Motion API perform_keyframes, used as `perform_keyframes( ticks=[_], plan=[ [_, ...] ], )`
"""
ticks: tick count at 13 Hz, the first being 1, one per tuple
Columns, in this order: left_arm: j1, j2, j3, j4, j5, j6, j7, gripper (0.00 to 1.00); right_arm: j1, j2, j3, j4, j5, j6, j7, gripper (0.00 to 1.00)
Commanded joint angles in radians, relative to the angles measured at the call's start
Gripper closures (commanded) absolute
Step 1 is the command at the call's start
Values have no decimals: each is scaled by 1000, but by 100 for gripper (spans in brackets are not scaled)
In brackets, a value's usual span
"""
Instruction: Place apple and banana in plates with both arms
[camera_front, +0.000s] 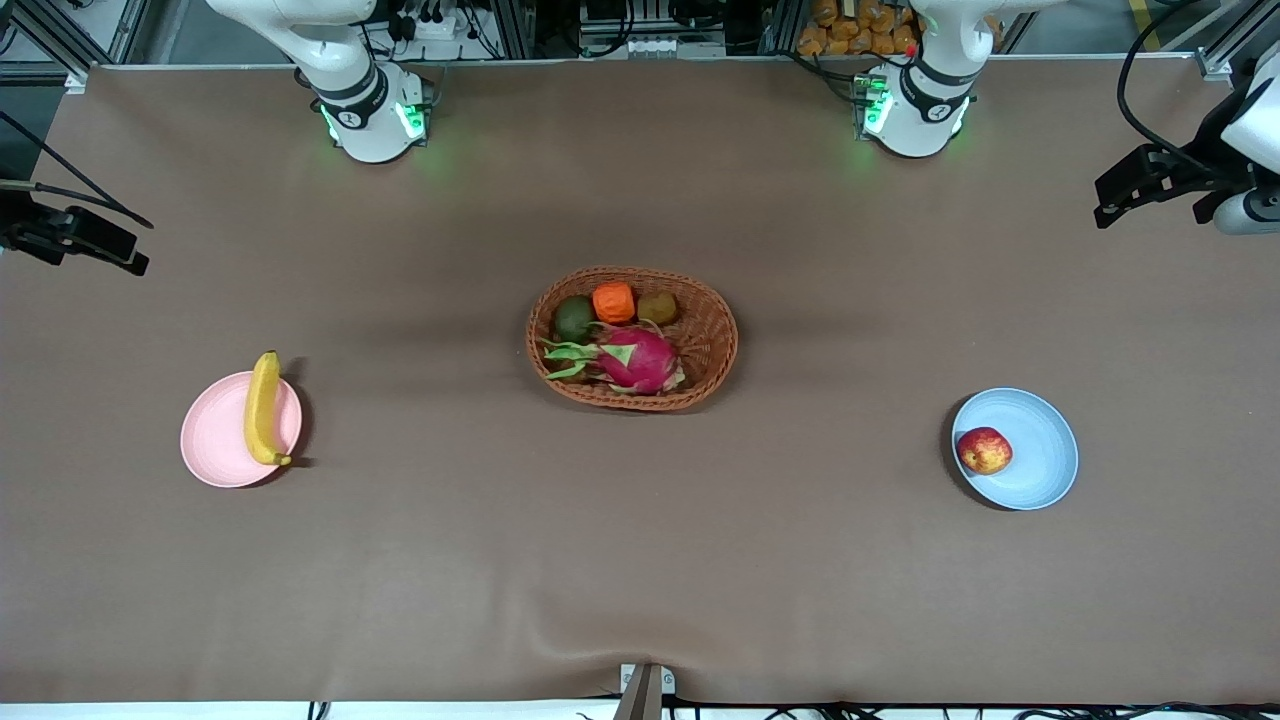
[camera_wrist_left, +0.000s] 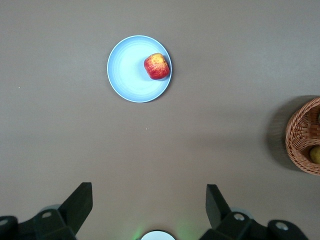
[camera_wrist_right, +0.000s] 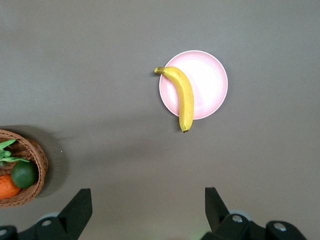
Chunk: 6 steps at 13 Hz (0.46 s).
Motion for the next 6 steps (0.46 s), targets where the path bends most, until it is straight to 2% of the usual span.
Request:
perform_keyframes(
  ticks=[1, 6],
  plan=[
    [10, 9, 0, 28, -23, -22, 14, 0, -16, -29, 15, -26, -11, 1, -14, 0],
    [17, 8, 1, 28, -24, -22, 14, 0, -16, -29, 13, -26, -11, -1, -14, 0]
  ],
)
